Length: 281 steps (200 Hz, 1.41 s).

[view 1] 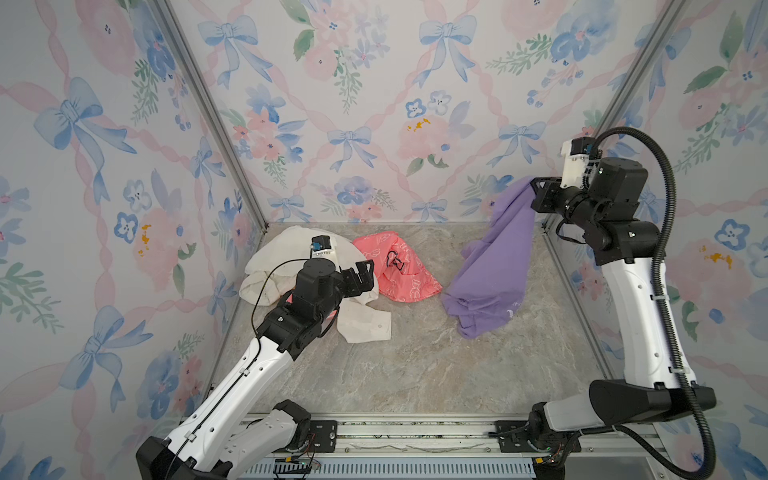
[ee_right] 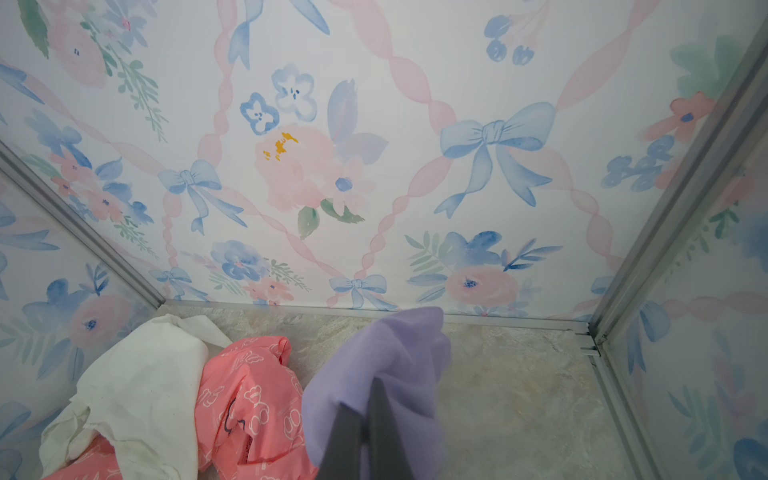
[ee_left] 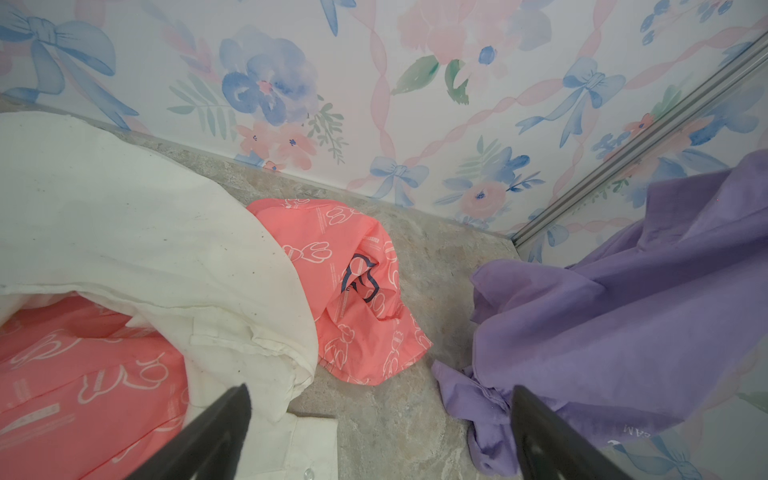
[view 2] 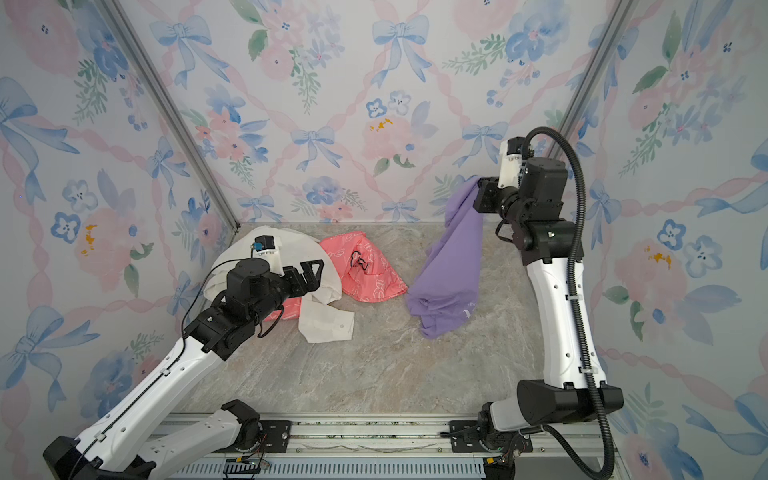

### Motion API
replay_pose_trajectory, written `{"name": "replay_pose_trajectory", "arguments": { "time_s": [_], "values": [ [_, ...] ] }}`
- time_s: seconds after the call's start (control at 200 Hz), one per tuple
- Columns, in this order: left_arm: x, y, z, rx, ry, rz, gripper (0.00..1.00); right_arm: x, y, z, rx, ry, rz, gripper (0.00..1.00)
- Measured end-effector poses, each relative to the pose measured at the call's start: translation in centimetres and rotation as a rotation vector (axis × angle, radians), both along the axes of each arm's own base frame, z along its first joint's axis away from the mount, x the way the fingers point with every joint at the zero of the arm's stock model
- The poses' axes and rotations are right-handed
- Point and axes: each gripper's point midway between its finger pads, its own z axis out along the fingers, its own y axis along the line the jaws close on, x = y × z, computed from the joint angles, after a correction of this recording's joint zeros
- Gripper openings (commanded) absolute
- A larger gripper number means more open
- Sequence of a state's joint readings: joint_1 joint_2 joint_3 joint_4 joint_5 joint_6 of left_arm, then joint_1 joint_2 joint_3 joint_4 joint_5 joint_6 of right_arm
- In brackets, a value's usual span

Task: Pick out a specific cloth from the pile
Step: 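Lift the purple T-shirt with the right gripper and carry it away from the pile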

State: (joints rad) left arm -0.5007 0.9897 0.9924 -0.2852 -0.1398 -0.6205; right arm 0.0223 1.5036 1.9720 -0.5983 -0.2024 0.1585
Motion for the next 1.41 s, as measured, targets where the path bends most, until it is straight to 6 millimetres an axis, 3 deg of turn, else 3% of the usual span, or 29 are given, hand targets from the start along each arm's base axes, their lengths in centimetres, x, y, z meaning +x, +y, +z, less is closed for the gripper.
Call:
{"name": "replay_pose_trajectory", "arguments": {
  "time_s": [0.185,0.345,0.57,0.785,0.92,1.075,1.25,1.405],
  "values": [
    [0.2,0.0,0.3,0.008,-0.008,-0.002,0.98,2.7,-1.3,2.3,0.066,-0.044,-0.021,0.00],
    [0.5,-0.1,0.7,0.009,-0.018,-0.001,0.98,3.8,-2.3,3.6,0.087,-0.073,-0.029,0.00],
    [0.6,0.0,0.6,0.012,-0.016,0.003,0.98,6.0,-6.4,5.2,0.136,-0.118,-0.094,0.00],
    [0.8,0.2,0.7,0.010,-0.024,0.013,0.98,7.8,-8.1,4.2,0.192,-0.095,-0.107,0.00],
    [0.9,0.2,0.9,0.008,-0.030,0.017,0.98,8.3,-7.9,0.8,0.206,-0.009,-0.097,0.00],
    [1.2,0.2,0.7,0.012,-0.023,0.020,0.98,8.1,-8.1,-7.0,0.201,0.172,-0.124,0.00],
    [1.8,0.0,0.1,0.021,-0.006,0.022,0.98,5.9,-8.7,-14.3,0.182,0.333,-0.185,0.00],
    [2.3,-0.3,-0.3,0.027,0.006,0.022,0.98,3.0,-8.8,-18.0,0.166,0.409,-0.220,0.00]
  ]
}}
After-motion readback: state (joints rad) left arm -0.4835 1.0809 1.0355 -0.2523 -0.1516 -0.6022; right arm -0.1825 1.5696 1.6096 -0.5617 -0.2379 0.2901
